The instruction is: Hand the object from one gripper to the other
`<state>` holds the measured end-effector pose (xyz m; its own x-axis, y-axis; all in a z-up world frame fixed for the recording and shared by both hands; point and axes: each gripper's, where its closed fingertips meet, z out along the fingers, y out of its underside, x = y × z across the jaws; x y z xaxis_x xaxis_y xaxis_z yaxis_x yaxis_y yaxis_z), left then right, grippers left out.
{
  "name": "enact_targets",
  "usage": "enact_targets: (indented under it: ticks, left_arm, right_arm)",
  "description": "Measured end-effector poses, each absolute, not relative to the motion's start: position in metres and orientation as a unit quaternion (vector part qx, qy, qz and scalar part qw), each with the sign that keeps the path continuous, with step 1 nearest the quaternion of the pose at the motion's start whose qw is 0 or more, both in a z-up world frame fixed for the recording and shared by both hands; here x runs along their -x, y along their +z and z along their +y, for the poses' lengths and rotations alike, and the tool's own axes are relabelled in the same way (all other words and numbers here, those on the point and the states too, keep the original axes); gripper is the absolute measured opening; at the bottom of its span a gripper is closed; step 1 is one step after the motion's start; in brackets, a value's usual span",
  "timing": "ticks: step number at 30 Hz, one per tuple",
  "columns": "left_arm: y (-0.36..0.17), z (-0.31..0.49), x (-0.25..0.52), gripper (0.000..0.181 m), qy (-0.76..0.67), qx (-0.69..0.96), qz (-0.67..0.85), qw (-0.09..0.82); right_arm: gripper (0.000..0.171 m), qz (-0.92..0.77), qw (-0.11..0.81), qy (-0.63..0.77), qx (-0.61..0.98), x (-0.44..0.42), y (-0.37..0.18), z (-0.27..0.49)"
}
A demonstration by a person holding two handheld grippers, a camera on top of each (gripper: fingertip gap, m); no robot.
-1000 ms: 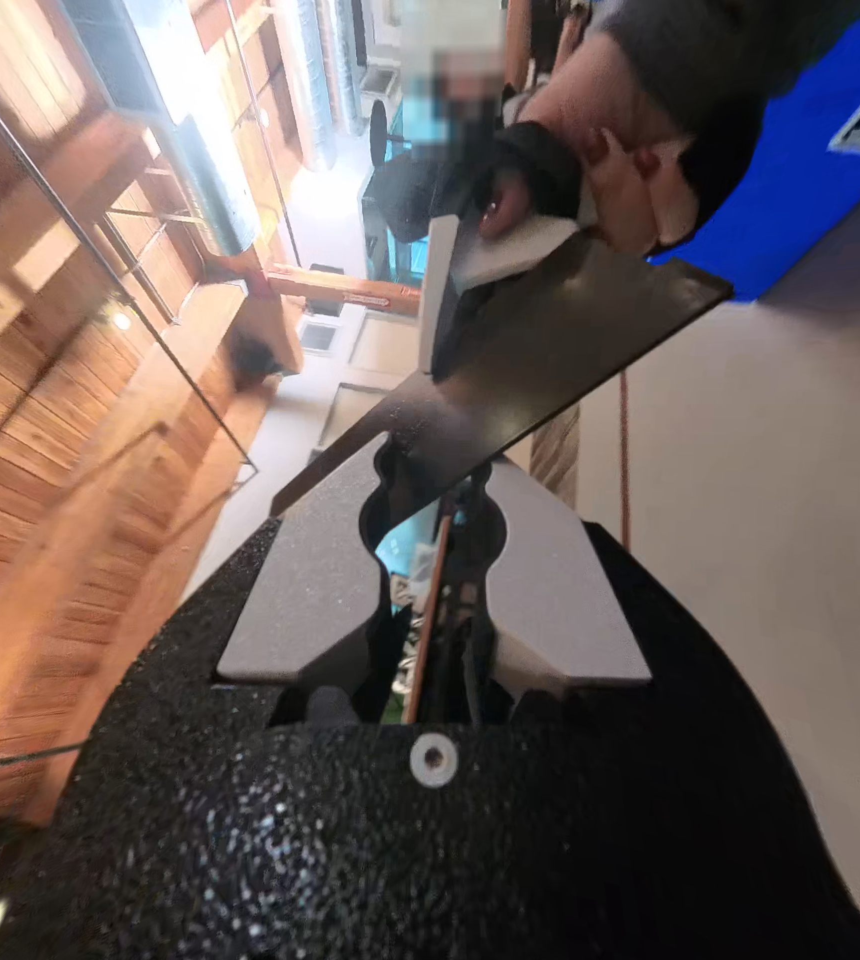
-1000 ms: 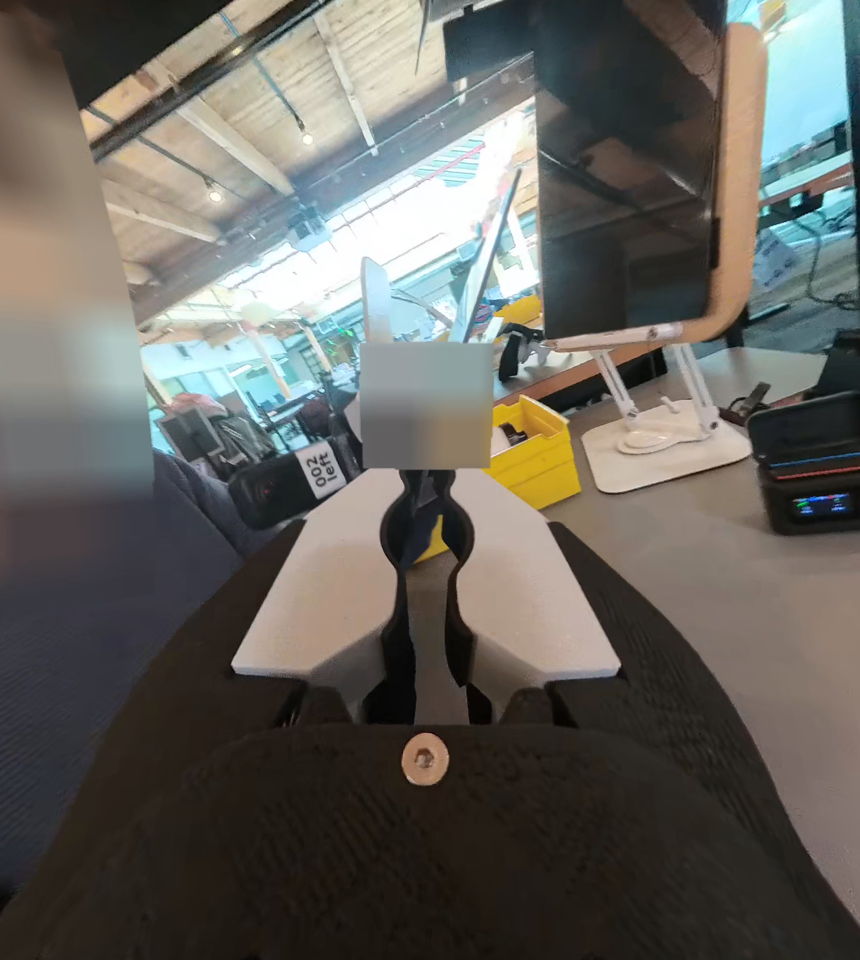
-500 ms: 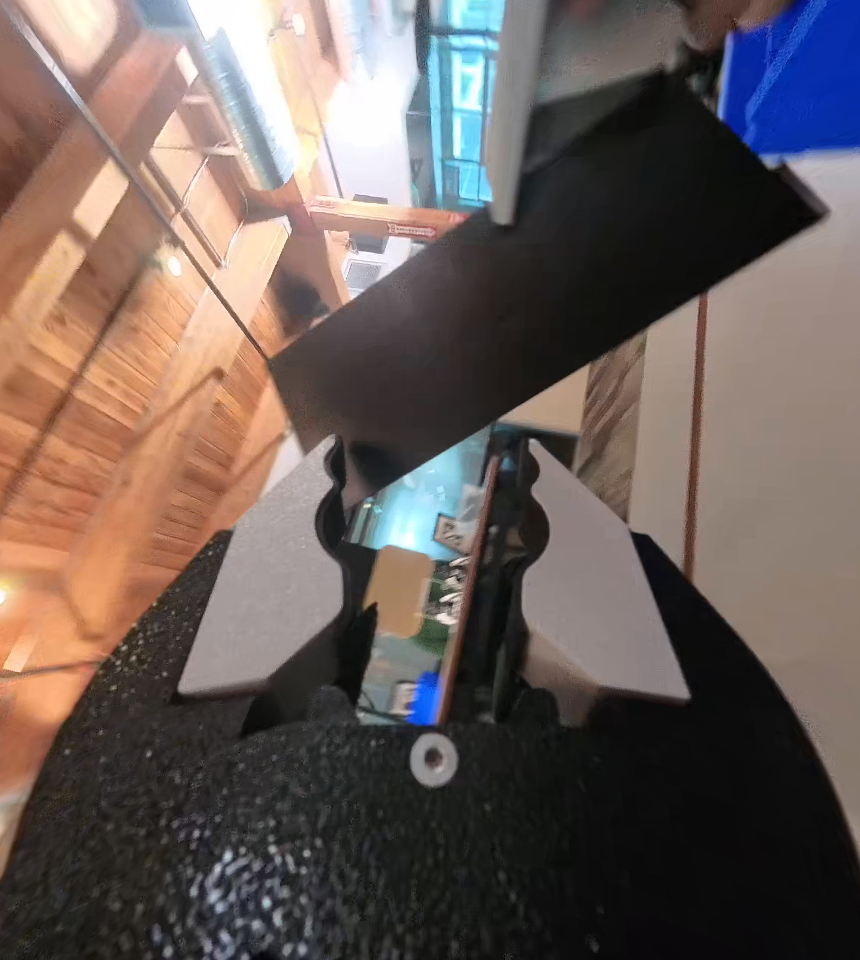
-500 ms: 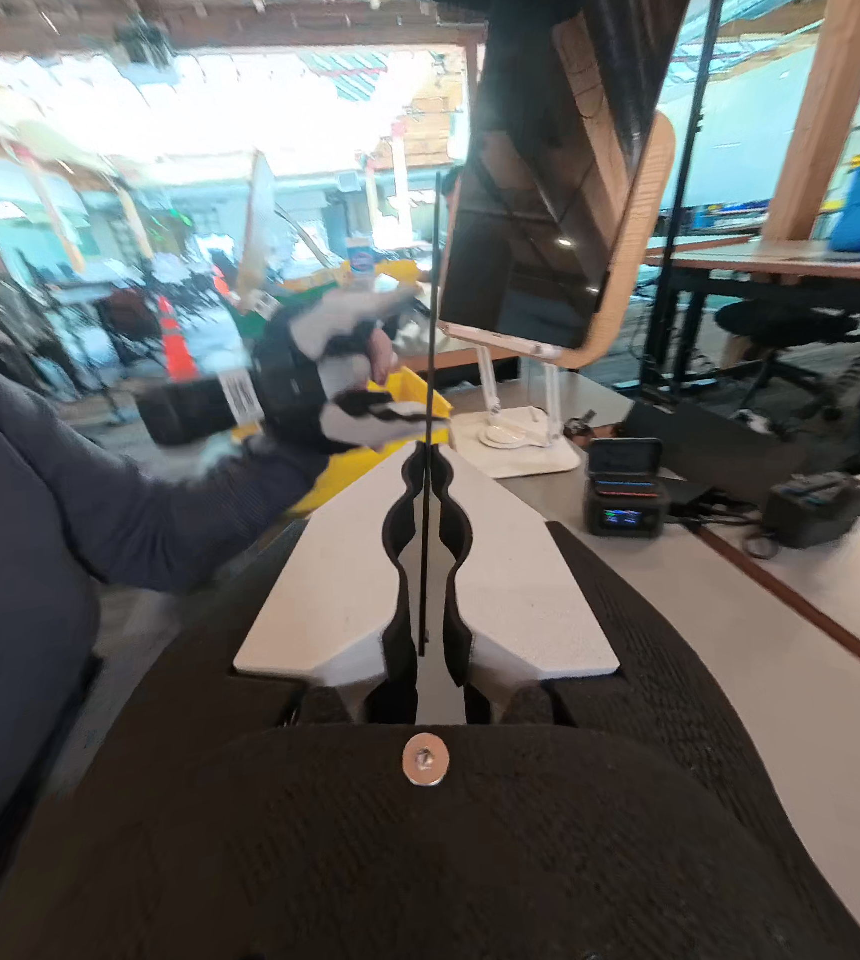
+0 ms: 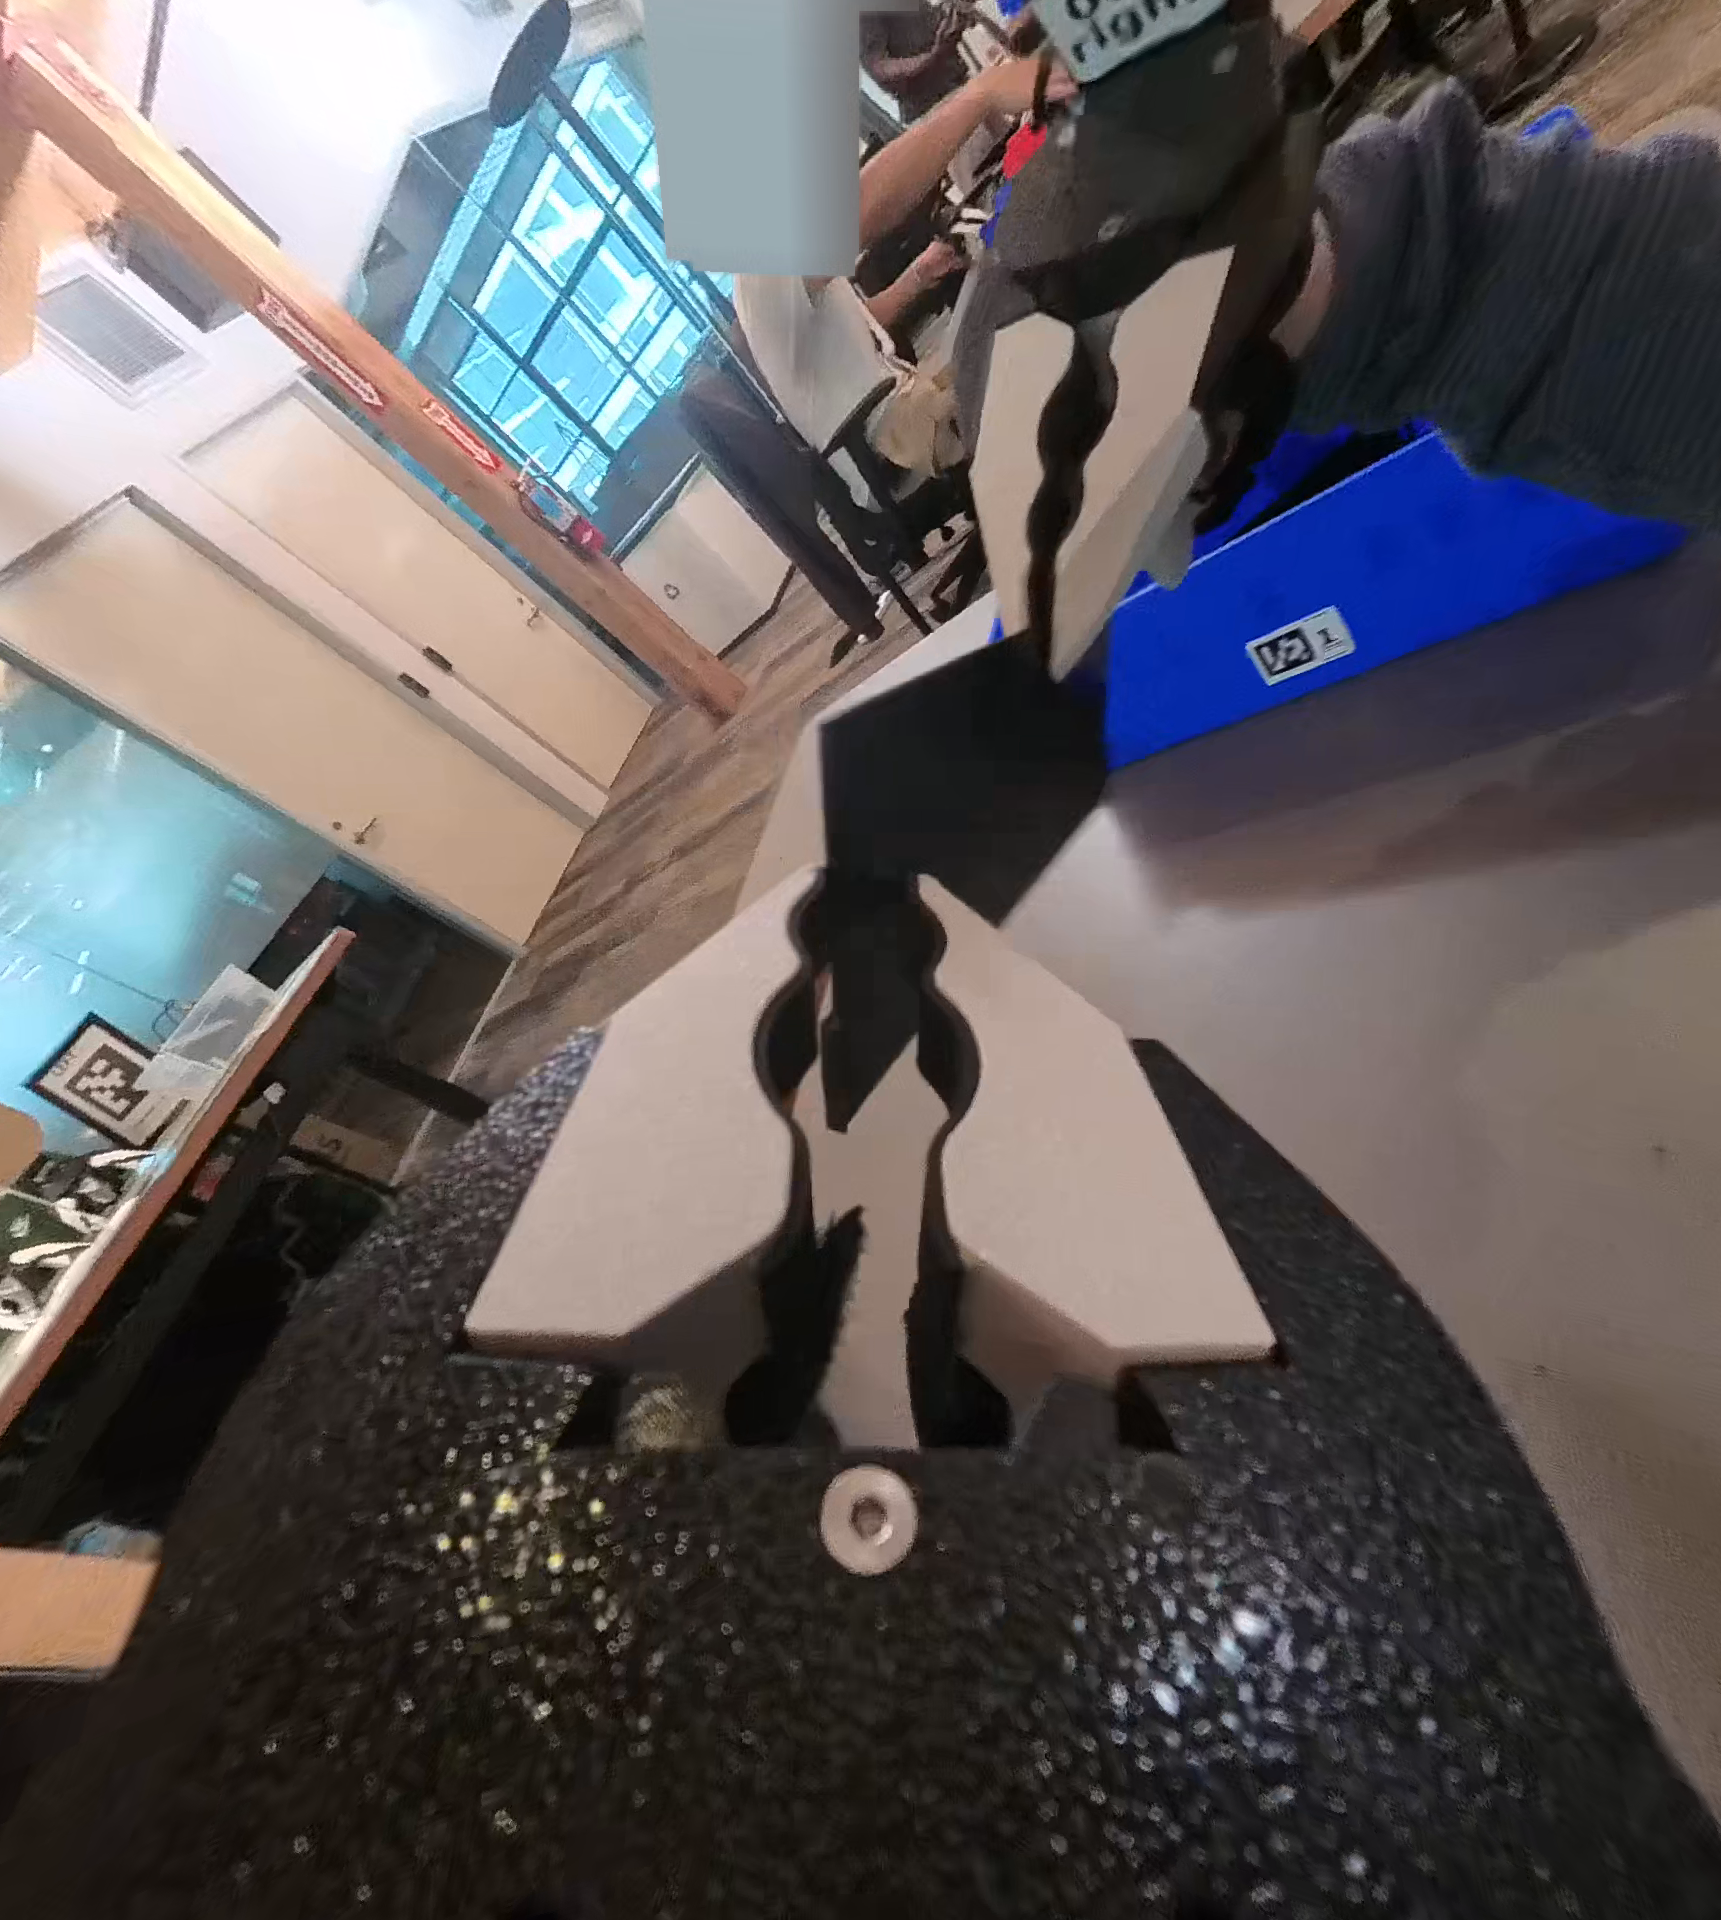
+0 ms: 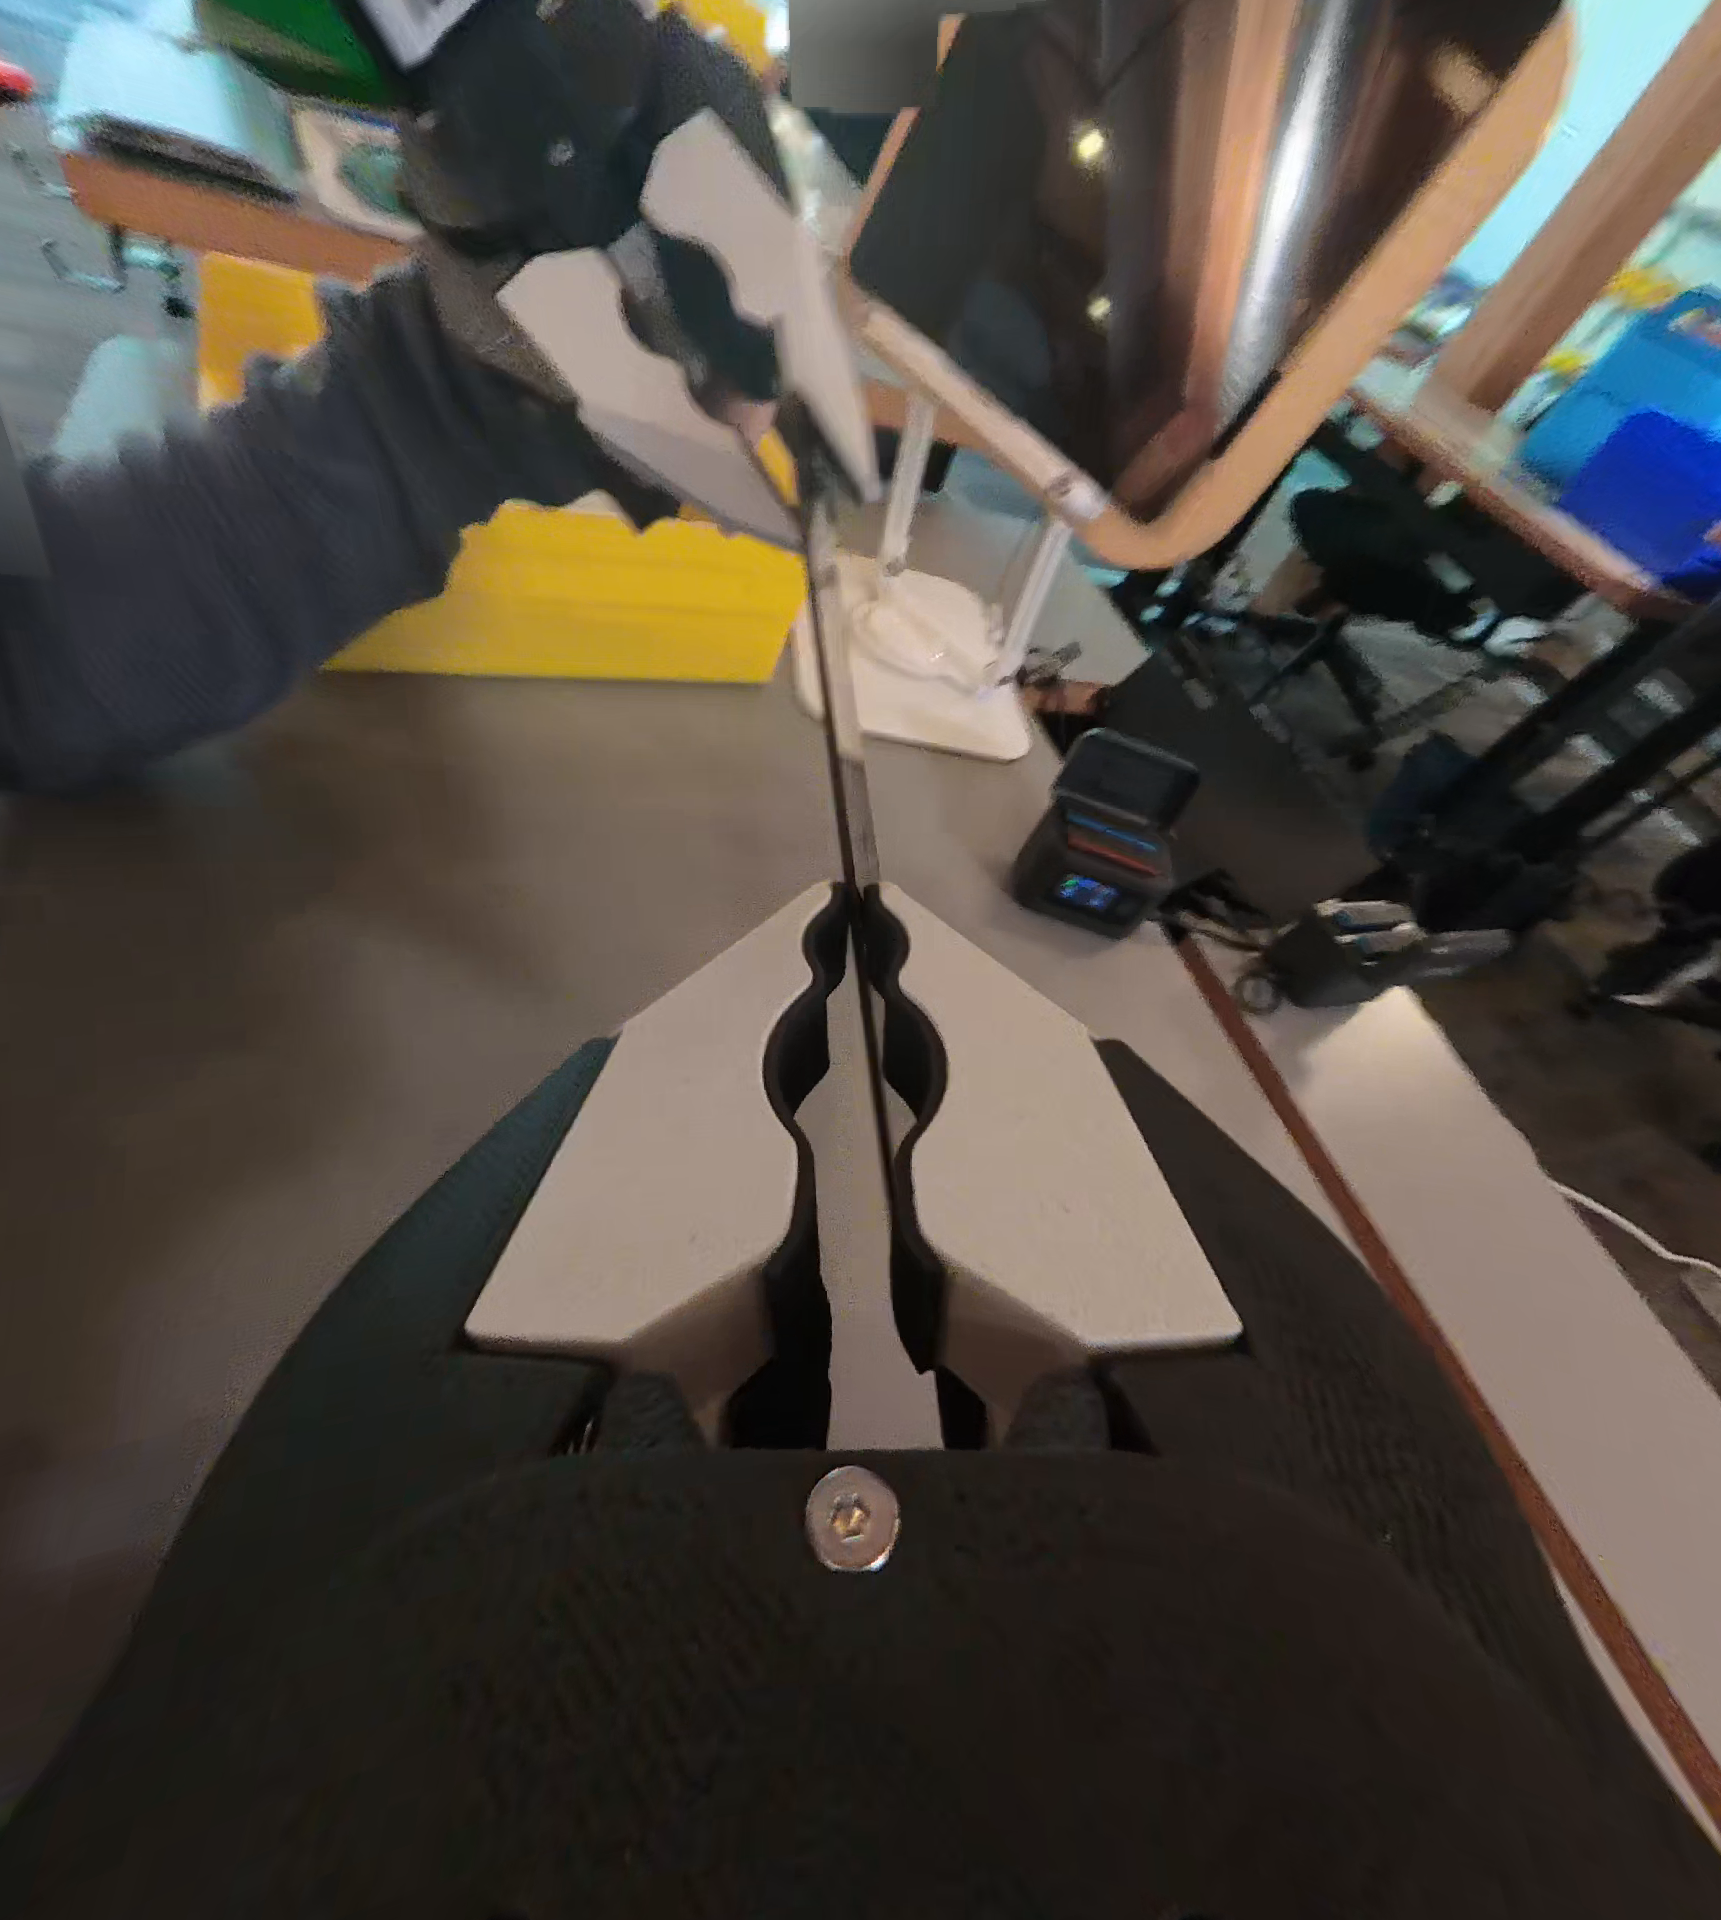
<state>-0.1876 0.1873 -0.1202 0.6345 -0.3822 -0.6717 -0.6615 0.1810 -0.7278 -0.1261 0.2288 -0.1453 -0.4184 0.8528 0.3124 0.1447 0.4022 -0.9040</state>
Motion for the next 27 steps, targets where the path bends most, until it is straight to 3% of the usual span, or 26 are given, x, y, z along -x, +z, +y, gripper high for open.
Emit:
enact_targets:
  ticks: [1, 3, 5, 8, 13, 18, 23, 27]
  left_arm:
    - [-0.116, 0.188, 0.191, 0.007, 0.100, 0.633, 0.402, 0.654]
    - [-0.105, 0.188, 0.196, 0.004, 0.112, 0.608, 0.389, 0.683]
    - [-0.092, 0.188, 0.201, 0.000, 0.139, 0.570, 0.383, 0.713]
    - [-0.071, 0.178, 0.208, 0.000, 0.190, 0.512, 0.373, 0.750]
    - [-0.058, 0.166, 0.205, 0.000, 0.192, 0.484, 0.365, 0.772]
    - [-0.057, 0.152, 0.188, 0.000, -0.156, 0.541, 0.316, 0.763]
    - [-0.053, 0.150, 0.190, 0.000, -0.226, 0.509, 0.300, 0.774]
    - [-0.053, 0.150, 0.182, 0.000, -0.240, 0.496, 0.318, 0.771]
  right_arm:
    - [0.003, -0.704, 0.442, 0.437, 0.344, 0.129, -0.136, 0.233]
    - [0.039, -0.637, 0.499, 0.475, 0.346, 0.132, -0.107, 0.245]
    - [0.057, -0.558, 0.520, 0.531, 0.369, 0.126, -0.081, 0.262]
    - [0.059, -0.442, 0.462, 0.648, 0.415, 0.112, -0.058, 0.289]
    - [0.056, -0.319, 0.278, 0.815, 0.397, 0.095, -0.045, 0.302]
    - [0.054, -0.434, 0.417, 0.723, 0.338, 0.097, -0.047, 0.273]
    - [0.059, -0.542, 0.394, 0.662, 0.337, 0.105, -0.073, 0.241]
    - [0.031, -0.565, 0.395, 0.641, 0.339, 0.112, -0.080, 0.236]
